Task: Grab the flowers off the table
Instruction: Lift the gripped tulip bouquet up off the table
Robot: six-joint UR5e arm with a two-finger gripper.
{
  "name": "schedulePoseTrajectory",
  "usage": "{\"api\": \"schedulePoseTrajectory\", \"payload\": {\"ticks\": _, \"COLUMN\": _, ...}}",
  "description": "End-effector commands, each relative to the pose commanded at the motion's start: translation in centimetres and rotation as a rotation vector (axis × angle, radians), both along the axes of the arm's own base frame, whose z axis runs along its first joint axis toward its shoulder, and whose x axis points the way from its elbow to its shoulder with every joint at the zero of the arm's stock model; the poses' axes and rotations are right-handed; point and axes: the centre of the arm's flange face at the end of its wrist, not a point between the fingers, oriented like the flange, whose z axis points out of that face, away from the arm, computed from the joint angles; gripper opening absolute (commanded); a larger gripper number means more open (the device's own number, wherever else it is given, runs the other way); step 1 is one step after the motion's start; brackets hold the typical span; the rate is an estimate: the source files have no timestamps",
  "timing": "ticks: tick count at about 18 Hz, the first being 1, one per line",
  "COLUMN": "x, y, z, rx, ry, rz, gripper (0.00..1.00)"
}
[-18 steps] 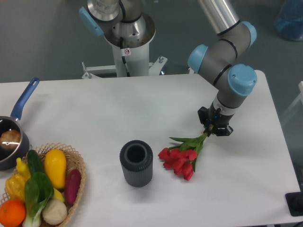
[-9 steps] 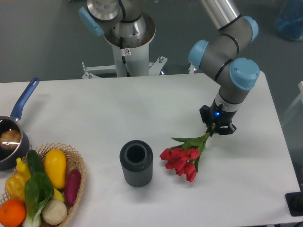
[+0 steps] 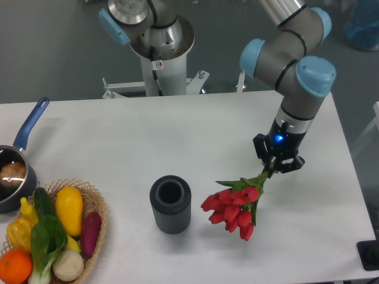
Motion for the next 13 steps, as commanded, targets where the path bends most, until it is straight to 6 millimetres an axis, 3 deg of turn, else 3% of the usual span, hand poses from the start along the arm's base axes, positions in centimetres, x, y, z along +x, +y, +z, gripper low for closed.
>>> {"api": "schedulePoseTrajectory", "payload": {"ticks": 2, "x": 0.2, "y": 0.5, "z": 0.3, "rx": 0.034, "ry": -0.011, "rz": -0.006, "gripper": 0.19}}
{"api": "schedulePoseTrajectory", "payload": {"ticks": 8, "x": 1.3, "y": 1.4, "z": 5.4, "rx": 0.258, "ry": -0.038, "rz": -0.018, "gripper": 0.19}}
{"api": "schedulePoseTrajectory", "payload": {"ticks": 13, "x": 1.7, "y": 1.3, "z": 6.8, "rx": 0.286, "ry": -0.038, "rz": -0.009, "gripper": 0.19}}
